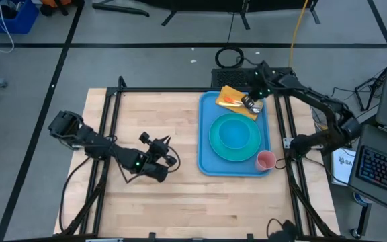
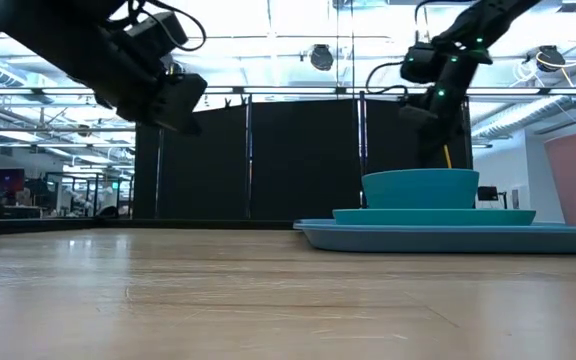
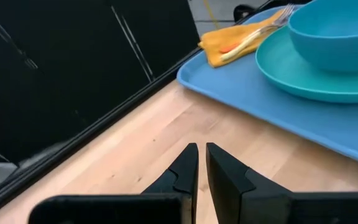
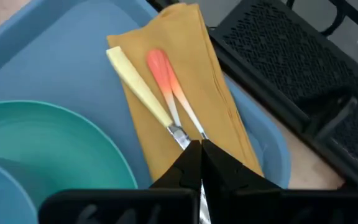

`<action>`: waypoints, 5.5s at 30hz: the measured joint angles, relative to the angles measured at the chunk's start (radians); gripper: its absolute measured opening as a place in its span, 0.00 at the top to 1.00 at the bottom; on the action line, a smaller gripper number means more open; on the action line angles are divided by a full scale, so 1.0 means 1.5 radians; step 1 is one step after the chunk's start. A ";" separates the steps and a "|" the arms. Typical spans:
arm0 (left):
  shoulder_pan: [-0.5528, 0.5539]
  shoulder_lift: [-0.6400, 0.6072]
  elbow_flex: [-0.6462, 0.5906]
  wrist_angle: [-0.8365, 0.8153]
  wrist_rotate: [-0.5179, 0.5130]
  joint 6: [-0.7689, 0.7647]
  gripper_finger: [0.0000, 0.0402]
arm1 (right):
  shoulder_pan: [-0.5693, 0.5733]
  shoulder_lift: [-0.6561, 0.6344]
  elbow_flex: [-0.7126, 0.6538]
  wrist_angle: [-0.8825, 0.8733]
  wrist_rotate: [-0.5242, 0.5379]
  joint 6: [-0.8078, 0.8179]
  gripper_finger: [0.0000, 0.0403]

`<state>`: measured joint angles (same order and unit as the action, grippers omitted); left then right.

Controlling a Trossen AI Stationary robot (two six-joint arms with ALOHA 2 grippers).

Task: Set up tray
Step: Adjust the yellow table napkin on the blue serving tray, then adjust the fork on the yellow table napkin on the blue serving tray

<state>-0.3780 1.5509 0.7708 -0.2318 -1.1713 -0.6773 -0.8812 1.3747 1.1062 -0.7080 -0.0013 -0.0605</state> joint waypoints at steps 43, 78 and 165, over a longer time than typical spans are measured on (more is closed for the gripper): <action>0.083 0.000 0.000 0.017 0.084 0.023 0.91 | -0.046 0.366 0.244 -0.115 -0.035 0.014 0.64; 0.095 0.000 0.000 0.018 0.070 0.026 0.91 | -0.069 0.452 0.248 -0.097 -0.081 -0.061 0.98; 0.095 0.000 0.000 0.018 0.077 0.027 0.91 | -0.145 0.346 0.247 -0.259 -0.174 -0.024 0.60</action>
<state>-0.2359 1.5509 0.7704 -0.2047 -1.0552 -0.6373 -1.0987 1.8931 1.4761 -1.0959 -0.2628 -0.0964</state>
